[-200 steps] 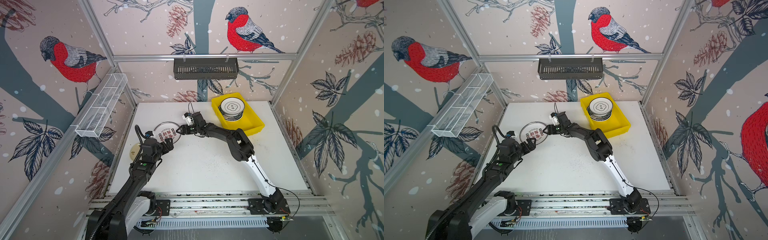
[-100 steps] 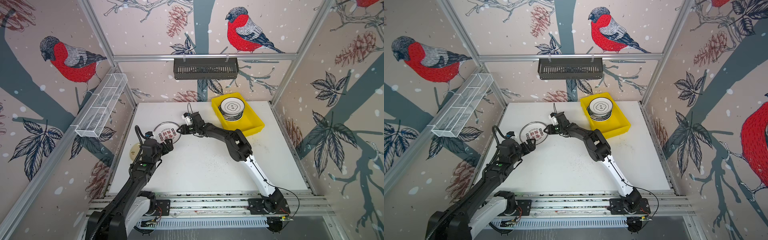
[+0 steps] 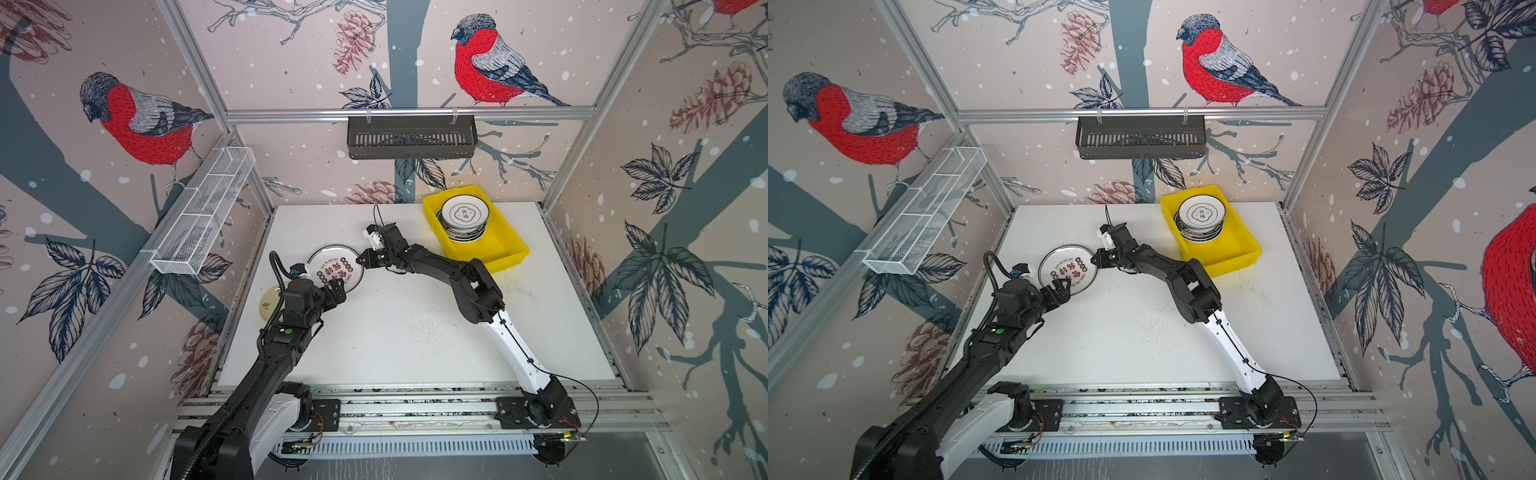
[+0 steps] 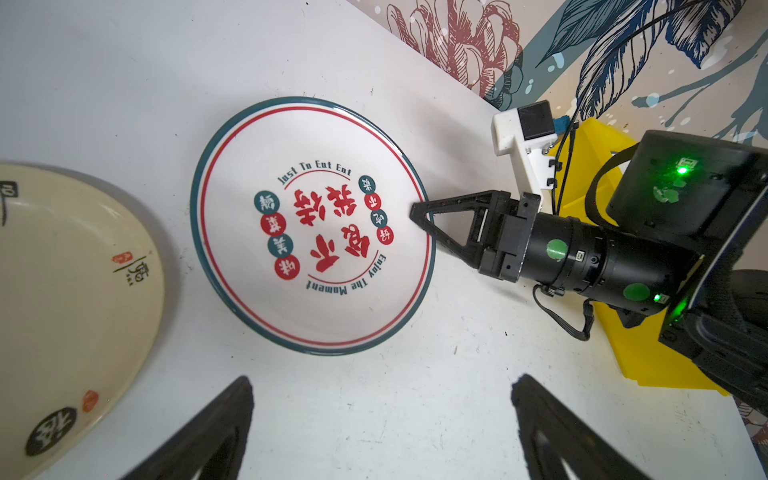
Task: Place the plates into the plastic bin on the countertop
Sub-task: 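Lift the red-lettered plate with the right gripper and lower it into the bin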
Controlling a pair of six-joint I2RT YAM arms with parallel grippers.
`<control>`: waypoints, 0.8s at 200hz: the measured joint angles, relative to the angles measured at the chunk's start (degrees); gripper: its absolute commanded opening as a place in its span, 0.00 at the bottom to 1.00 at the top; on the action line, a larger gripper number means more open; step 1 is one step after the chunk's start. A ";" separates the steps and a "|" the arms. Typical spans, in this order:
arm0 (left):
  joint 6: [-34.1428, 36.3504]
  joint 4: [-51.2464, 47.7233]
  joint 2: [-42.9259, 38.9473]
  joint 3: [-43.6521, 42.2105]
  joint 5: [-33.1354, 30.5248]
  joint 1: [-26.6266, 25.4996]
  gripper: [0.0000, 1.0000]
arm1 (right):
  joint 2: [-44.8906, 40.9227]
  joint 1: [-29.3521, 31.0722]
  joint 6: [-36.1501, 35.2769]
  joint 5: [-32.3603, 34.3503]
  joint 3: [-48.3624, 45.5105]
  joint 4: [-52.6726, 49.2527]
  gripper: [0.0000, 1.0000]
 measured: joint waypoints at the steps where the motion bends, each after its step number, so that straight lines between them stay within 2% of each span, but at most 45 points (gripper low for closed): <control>1: 0.00 -0.02 0.00 0.00 0.00 0.00 0.97 | 0.00 0.00 0.00 0.00 0.00 -0.02 0.04; 57: -0.02 -0.26 -0.46 -0.39 -0.04 0.00 0.97 | -6.75 -2.32 -0.28 0.59 -6.36 -3.02 0.01; 97: -0.02 -0.24 -0.46 -0.39 -0.02 0.00 0.97 | -14.95 -5.60 -0.61 3.04 -12.50 -5.29 0.00; 160: -0.04 0.04 -0.22 -0.50 0.00 0.00 0.97 | -29.64 -13.00 2.54 1.73 -24.41 -2.78 0.00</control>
